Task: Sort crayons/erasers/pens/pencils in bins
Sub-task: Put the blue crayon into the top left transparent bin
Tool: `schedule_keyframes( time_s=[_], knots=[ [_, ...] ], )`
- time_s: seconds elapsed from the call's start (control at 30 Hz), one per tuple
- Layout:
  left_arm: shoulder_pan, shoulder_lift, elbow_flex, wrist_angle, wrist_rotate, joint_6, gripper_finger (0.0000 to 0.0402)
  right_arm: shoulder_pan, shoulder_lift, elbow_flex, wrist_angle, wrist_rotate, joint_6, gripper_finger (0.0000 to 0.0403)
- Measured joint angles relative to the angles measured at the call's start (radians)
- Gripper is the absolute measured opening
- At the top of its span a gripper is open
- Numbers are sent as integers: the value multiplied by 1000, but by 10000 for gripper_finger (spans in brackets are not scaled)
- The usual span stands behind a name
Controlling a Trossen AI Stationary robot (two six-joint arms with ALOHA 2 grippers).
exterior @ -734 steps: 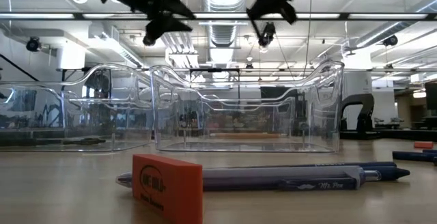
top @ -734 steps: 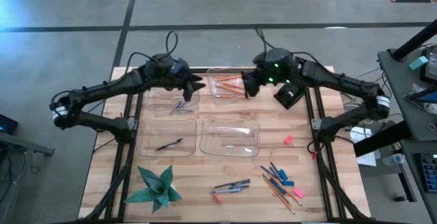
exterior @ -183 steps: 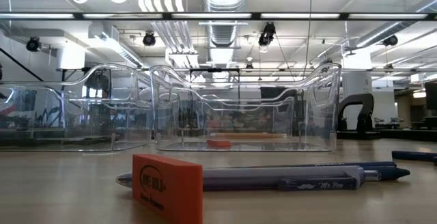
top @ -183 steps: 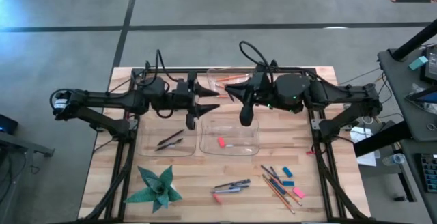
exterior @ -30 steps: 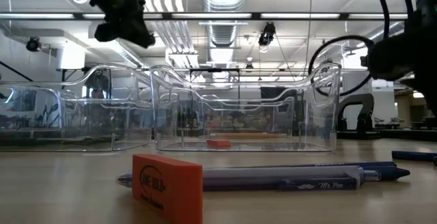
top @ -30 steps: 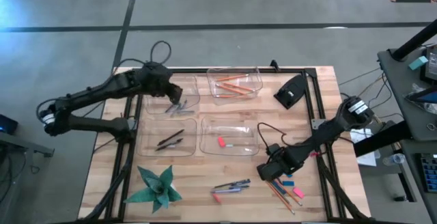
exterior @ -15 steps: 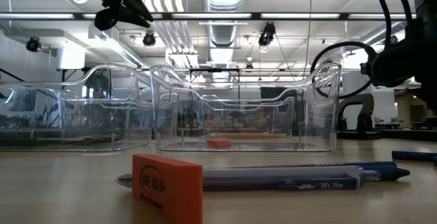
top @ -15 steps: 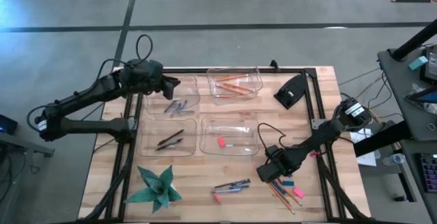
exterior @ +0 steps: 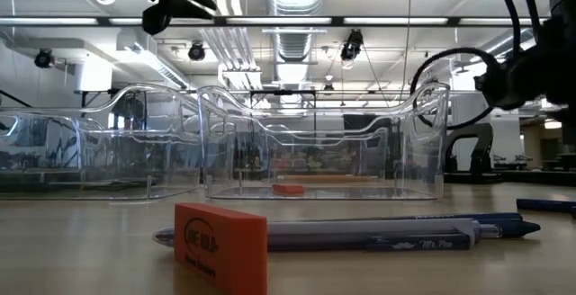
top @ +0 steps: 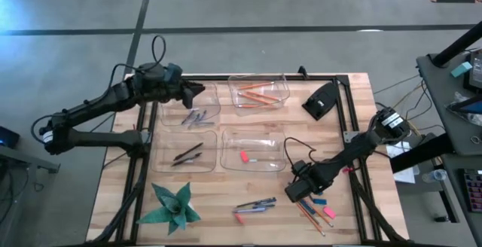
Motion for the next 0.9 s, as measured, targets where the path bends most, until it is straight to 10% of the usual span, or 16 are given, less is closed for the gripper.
schedule_keyframes(
  time_s=[0.53, 0.9],
  knots=[
    [0, 76, -24, 195, 190, 11, 82, -75, -352, 2, -31, 326, -180, 13],
    [-29, 208, -33, 392, 416, 1, 82, -289, -459, 29, 238, 471, -590, 13]
  ],
)
